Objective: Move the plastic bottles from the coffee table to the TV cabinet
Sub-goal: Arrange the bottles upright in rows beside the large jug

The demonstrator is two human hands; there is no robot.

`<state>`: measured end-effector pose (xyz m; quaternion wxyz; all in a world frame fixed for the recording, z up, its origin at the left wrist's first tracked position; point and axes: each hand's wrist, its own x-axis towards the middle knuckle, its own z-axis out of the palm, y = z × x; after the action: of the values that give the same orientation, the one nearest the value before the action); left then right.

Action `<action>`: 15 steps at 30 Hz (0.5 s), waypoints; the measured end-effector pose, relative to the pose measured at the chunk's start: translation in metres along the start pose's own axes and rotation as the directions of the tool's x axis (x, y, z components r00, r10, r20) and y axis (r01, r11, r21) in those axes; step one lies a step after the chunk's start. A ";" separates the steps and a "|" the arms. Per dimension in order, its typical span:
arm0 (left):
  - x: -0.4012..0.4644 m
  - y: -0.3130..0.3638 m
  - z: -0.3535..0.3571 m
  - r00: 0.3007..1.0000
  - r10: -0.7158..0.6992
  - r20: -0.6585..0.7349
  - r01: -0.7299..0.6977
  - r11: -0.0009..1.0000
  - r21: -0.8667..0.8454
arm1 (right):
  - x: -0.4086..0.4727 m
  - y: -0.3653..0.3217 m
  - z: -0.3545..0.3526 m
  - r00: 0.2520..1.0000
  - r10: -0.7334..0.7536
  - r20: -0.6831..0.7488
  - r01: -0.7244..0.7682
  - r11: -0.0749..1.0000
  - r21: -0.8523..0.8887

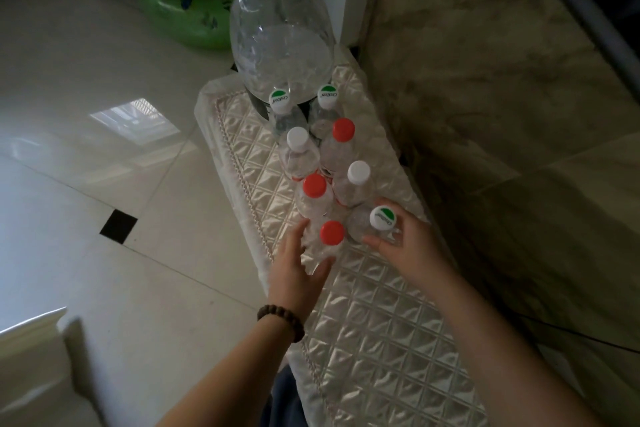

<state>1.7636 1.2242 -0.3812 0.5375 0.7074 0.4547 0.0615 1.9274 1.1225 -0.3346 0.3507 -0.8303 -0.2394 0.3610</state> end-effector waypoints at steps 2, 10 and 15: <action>0.003 0.003 0.004 1.000 0.004 -0.007 -0.004 1.000 0.011 | 0.004 -0.002 -0.001 1.000 0.020 0.005 -0.020 0.998 -0.056; 0.006 0.015 0.015 0.998 -0.019 -0.068 0.023 0.998 0.060 | 0.007 0.006 0.003 0.999 0.043 -0.010 -0.043 0.999 -0.028; 0.004 0.010 0.012 0.999 -0.009 -0.051 0.013 0.995 0.096 | 0.010 0.009 0.004 0.998 0.070 -0.004 -0.070 0.997 0.013</action>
<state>1.7785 1.2189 -0.3793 0.4913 0.7283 0.4746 0.0544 1.9320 1.1247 -0.3470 0.3440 -0.8366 -0.2071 0.3727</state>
